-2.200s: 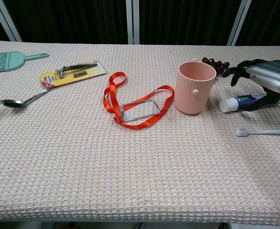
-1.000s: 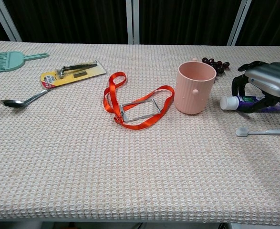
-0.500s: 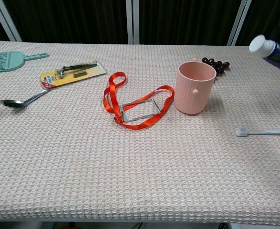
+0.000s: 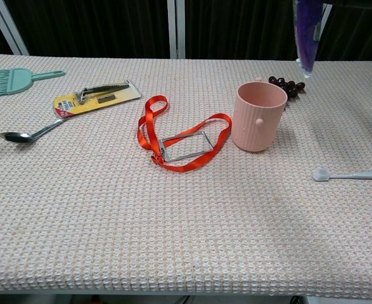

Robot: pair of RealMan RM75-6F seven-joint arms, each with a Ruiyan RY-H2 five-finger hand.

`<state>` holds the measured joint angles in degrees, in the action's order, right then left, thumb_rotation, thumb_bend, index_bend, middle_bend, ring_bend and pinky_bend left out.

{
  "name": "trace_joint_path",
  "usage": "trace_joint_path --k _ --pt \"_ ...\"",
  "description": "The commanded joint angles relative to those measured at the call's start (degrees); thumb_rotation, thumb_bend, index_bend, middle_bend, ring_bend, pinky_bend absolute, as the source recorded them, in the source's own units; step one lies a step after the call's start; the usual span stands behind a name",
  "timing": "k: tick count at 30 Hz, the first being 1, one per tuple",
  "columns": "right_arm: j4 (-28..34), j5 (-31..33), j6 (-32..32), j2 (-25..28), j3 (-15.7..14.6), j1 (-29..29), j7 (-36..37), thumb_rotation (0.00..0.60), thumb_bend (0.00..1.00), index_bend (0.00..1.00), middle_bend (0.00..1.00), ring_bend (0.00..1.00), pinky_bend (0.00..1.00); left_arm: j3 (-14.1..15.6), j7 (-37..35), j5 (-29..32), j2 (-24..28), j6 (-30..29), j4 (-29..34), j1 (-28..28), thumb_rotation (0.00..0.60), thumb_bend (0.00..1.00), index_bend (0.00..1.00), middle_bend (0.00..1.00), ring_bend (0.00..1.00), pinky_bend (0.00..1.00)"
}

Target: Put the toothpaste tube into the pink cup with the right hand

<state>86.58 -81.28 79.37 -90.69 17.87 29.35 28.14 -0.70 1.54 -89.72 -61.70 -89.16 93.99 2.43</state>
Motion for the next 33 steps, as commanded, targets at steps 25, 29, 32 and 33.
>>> trace_joint_path --k 25,29,32,33 --pt "-16.8 0.5 -6.5 -10.3 -4.3 2.2 6.8 0.6 0.68 0.75 0.61 0.14 0.0 0.1 -1.0 0.2 -0.9 0.6 -1.5 0.0 0.274 0.08 0.12 0.09 0.09 0.21" --pt "-18.2 0.9 -7.5 -11.0 -4.4 2.3 7.2 0.6 0.67 0.74 0.61 0.14 0.0 0.1 -1.0 0.4 -0.9 0.6 -1.6 -0.1 0.277 0.08 0.12 0.09 0.09 0.21" --pt "-19.2 0.9 -8.0 -11.6 -4.4 2.5 7.5 0.6 0.66 0.73 0.61 0.14 0.0 0.1 -1.1 0.4 -0.8 0.4 -1.6 -0.2 0.274 0.08 0.12 0.09 0.09 0.21" --pt "-19.6 0.9 -8.2 -11.8 -4.4 2.6 7.7 0.6 0.65 0.73 0.61 0.14 0.0 0.1 -1.1 0.5 -0.8 0.4 -1.6 -0.3 0.274 0.08 0.12 0.09 0.09 0.21"
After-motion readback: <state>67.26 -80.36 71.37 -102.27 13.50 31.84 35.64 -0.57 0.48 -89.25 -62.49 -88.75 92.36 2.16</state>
